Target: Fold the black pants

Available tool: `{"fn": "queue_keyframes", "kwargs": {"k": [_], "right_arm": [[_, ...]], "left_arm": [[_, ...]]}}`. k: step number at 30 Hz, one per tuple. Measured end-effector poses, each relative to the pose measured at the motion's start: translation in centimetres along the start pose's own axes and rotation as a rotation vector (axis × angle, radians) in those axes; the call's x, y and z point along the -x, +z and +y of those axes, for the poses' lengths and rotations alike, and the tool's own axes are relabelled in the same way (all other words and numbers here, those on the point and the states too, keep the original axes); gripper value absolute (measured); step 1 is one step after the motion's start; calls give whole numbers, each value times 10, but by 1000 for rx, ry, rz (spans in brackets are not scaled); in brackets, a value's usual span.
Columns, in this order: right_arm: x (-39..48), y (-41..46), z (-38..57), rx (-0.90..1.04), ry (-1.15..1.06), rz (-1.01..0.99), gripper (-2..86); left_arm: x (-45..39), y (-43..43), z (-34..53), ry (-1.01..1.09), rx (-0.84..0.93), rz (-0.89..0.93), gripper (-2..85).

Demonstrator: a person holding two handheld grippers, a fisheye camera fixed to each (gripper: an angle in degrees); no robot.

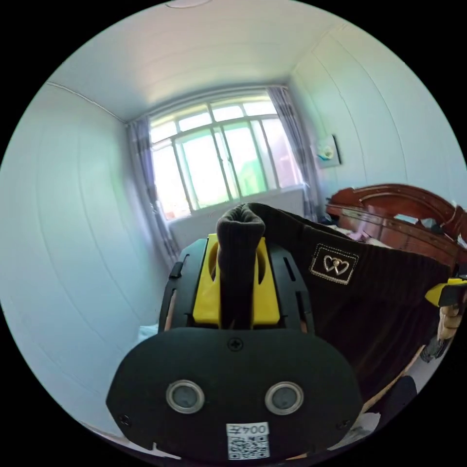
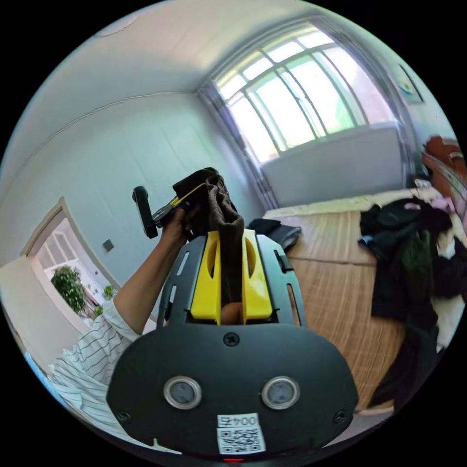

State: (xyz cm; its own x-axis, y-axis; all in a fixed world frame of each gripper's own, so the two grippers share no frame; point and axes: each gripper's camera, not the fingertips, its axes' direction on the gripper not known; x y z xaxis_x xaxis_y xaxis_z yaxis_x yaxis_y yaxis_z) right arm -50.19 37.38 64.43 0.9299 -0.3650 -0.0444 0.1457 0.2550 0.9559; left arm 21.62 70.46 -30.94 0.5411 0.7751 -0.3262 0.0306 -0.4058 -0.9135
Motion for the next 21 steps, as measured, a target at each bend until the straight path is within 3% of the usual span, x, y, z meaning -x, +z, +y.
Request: {"fn": "queue_keyframes", "kwargs": {"k": [6, 12, 17, 21], "right_arm": [[-269, -67, 56, 16, 371, 161, 65], [-485, -157, 145, -12, 746, 301, 72], [-601, -198, 181, 13, 927, 283, 76], [-657, -216, 185, 29, 976, 288, 80]], "left_arm": [[-127, 205, 44, 132, 206, 248, 91], [-236, 335, 98, 304, 398, 484, 90], [-263, 402, 100, 464, 606, 503, 112], [-205, 442, 55, 515, 723, 466, 149]]}}
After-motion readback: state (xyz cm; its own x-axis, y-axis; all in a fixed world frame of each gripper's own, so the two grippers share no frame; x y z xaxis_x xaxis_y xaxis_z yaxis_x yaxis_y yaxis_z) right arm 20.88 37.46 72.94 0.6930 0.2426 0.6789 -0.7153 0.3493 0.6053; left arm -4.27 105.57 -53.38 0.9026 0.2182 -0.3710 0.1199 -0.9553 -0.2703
